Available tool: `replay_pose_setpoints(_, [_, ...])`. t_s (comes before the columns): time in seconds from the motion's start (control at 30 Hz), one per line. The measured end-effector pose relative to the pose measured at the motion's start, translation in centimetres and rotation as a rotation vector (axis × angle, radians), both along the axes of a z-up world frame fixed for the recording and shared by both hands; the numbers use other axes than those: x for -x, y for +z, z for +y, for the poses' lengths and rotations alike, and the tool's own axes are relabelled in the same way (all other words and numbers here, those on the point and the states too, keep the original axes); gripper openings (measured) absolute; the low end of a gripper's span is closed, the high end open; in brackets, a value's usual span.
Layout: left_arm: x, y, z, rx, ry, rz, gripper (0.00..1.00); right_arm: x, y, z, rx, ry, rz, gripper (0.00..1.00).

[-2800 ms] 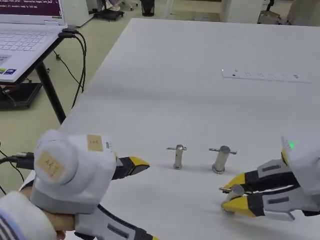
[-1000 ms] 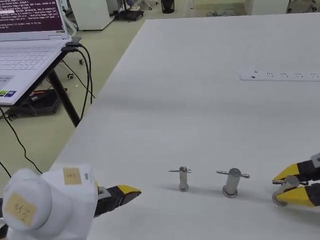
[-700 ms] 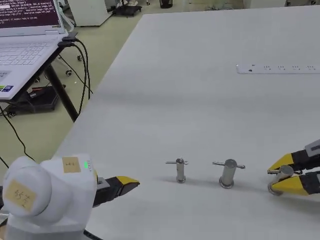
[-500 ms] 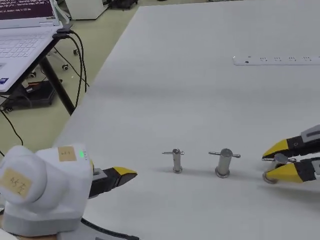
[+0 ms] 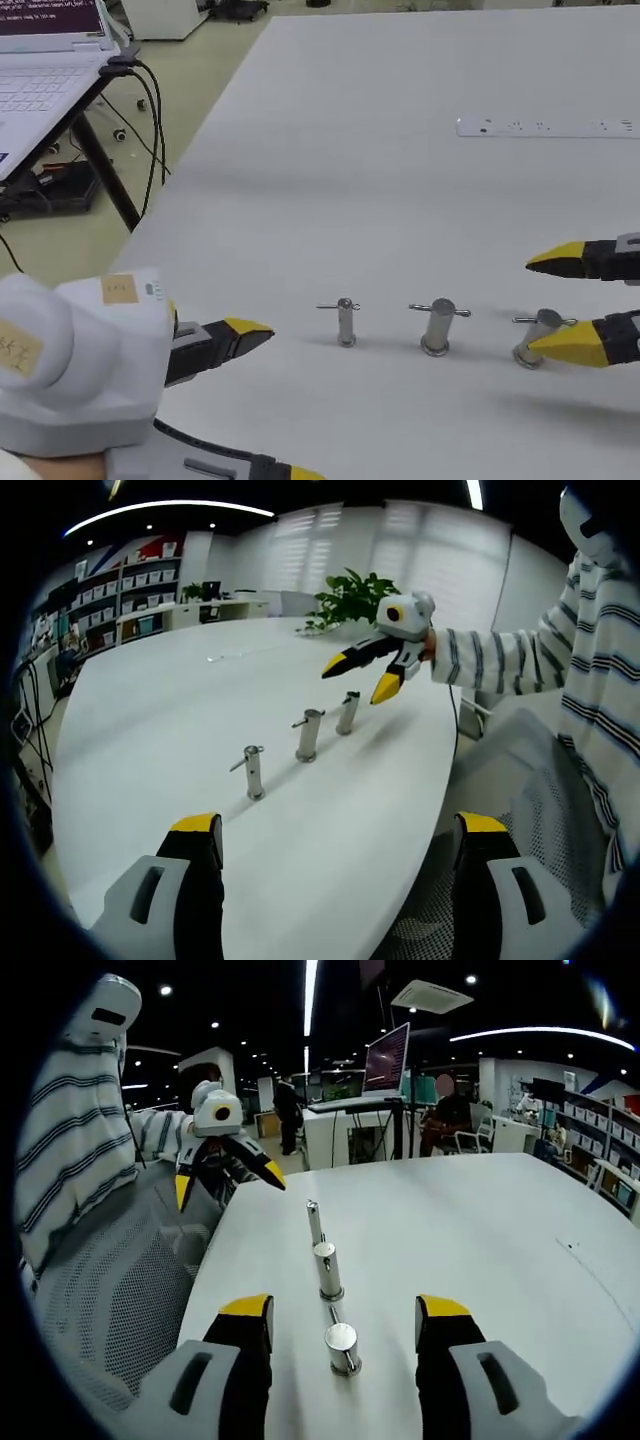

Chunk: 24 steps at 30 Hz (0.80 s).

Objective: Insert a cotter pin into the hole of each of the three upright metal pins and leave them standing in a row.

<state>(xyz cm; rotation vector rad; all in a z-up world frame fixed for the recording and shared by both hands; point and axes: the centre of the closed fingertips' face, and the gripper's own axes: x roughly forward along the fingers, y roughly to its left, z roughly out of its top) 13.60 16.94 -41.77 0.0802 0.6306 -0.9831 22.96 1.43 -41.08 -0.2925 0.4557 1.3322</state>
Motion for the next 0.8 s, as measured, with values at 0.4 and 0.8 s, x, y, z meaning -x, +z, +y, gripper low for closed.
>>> replay_pose_setpoints(0.4, [0.0, 0.8, -0.5, 0.049, -0.021, -0.023, 0.96, 2.6, 3.6, -0.9, -0.160, -0.165, 0.048, 0.68])
replay_pose_setpoints(0.8, [0.0, 1.2, -0.1, 0.085, -0.033, -0.028, 0.97, 5.1, 3.5, -2.3, -0.153, -0.286, 0.087, 0.81])
